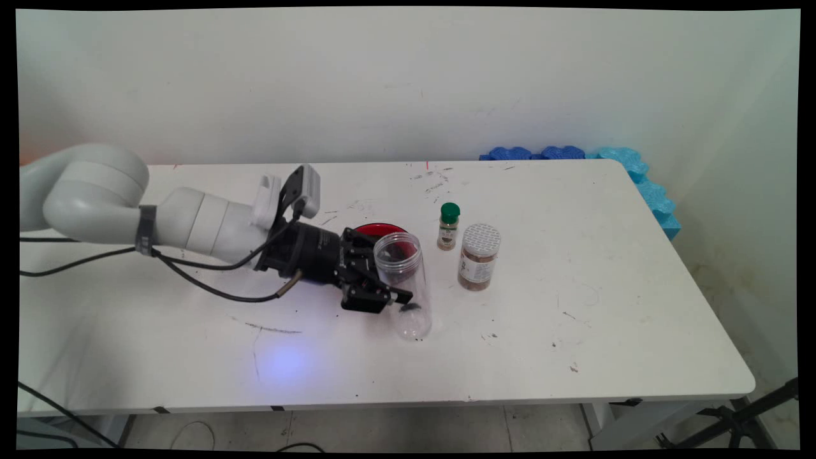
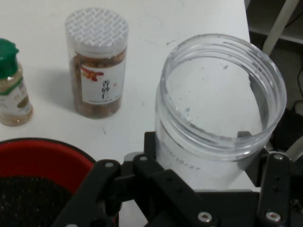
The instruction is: Place the picked object on the table
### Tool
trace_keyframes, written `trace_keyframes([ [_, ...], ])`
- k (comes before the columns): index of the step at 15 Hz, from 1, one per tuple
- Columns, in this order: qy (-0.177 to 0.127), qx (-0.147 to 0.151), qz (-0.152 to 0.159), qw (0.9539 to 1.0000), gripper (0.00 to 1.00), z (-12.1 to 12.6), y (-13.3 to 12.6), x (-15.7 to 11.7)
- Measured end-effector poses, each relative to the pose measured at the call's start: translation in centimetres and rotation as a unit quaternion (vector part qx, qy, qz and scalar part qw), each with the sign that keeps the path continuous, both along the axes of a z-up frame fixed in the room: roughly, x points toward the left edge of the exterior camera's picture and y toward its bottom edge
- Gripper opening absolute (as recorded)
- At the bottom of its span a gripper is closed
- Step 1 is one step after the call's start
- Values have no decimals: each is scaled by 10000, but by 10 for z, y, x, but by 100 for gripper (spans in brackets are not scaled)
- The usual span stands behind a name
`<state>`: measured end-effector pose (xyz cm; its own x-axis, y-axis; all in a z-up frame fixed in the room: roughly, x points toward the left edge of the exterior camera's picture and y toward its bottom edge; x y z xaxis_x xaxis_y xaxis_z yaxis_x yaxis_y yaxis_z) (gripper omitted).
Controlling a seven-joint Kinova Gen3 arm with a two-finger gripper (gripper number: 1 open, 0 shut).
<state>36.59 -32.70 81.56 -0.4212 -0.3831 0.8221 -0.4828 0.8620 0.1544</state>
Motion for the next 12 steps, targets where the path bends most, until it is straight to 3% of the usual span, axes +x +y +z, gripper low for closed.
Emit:
trace_keyframes([
  [11,-12,-27,-71,10000,0,-24,4,4],
  [12,-4,-35,-74,10000,100,-26,4,4],
])
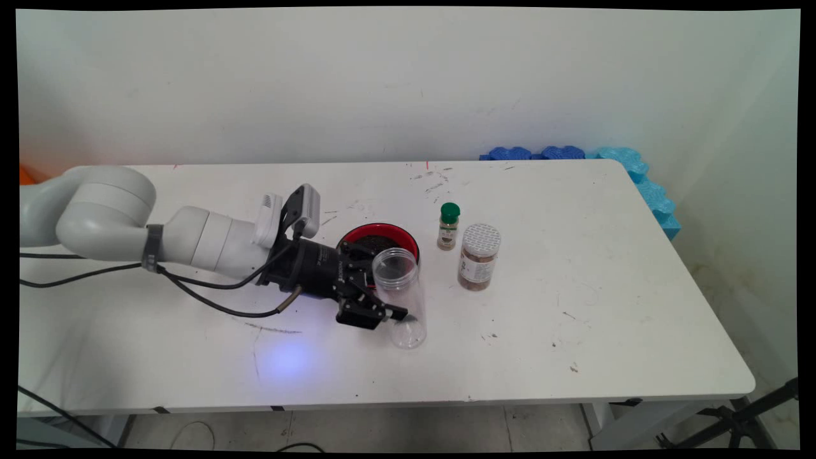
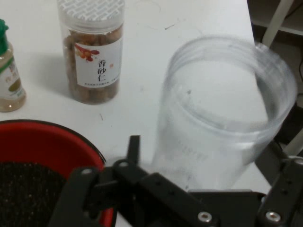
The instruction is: Place the picked object on the table
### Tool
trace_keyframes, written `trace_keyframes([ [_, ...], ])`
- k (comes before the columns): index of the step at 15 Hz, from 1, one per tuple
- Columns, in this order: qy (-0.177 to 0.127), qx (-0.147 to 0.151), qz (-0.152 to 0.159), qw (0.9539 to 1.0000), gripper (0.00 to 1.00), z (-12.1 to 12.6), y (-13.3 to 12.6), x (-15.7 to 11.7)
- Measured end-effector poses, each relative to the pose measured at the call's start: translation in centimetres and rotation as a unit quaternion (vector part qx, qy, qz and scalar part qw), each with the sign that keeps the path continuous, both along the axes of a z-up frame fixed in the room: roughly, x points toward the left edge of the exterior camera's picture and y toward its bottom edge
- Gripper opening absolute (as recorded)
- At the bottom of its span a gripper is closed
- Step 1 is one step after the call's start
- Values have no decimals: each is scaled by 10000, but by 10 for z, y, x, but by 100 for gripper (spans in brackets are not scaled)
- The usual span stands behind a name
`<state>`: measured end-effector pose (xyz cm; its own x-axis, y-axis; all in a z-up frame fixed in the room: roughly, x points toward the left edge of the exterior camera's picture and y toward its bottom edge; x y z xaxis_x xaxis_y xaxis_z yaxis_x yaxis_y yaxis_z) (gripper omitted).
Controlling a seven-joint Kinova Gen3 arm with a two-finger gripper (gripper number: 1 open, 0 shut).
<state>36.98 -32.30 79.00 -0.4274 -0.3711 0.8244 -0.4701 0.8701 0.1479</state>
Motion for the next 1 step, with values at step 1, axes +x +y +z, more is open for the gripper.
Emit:
trace_keyframes([
  [1,13,-10,2,10000,100,-1,0,0],
])
